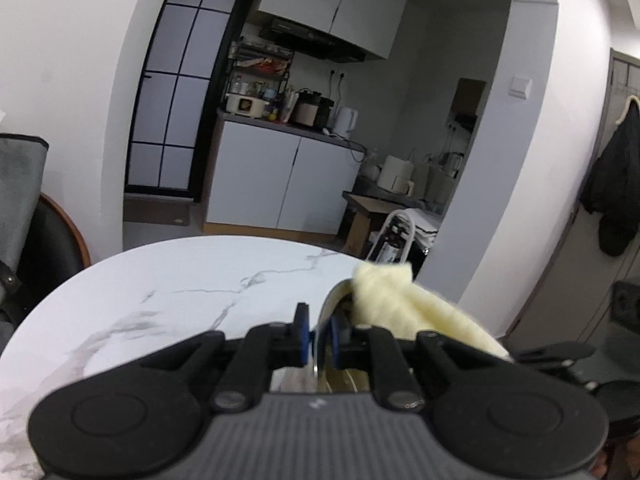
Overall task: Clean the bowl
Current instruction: 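Lift and tilt the bowl with the left tool while the right tool brings the towel inside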
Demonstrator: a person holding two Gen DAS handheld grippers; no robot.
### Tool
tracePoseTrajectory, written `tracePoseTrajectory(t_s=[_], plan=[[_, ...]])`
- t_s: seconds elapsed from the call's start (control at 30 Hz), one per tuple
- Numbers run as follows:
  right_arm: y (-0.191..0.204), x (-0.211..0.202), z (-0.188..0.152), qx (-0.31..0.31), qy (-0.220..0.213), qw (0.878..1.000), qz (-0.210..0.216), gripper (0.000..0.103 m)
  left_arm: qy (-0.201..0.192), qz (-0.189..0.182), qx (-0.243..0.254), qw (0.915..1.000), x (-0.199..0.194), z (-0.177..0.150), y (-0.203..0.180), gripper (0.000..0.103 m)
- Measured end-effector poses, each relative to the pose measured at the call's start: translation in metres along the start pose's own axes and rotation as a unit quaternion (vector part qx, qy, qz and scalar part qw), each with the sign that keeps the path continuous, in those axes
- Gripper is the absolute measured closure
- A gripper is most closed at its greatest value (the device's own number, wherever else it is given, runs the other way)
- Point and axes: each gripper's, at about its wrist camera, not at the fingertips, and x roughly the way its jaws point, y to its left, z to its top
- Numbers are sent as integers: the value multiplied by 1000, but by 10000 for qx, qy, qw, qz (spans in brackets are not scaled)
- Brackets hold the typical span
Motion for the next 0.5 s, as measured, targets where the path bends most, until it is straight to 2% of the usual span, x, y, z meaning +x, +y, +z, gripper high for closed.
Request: tracePoseTrajectory(t_s=[0.13,0.23,0.37,0.47,0.5], plan=[[3,26,4,-184,458,9983,323,78,-98,-193,109,9997,-2,-3,-1,90],[4,36,8,-228,635,9963,524,78,-157,-241,-81,9996,-3,-5,4,89],[0,41,6,-48,744,9949,674,78,-183,-260,-65,9995,0,-8,7,88],[5,43,5,-181,795,9951,564,79,-117,-194,-164,9996,-1,-10,13,78],[7,44,4,-238,800,9952,516,79,-38,-125,-172,9998,-2,-12,13,69]])
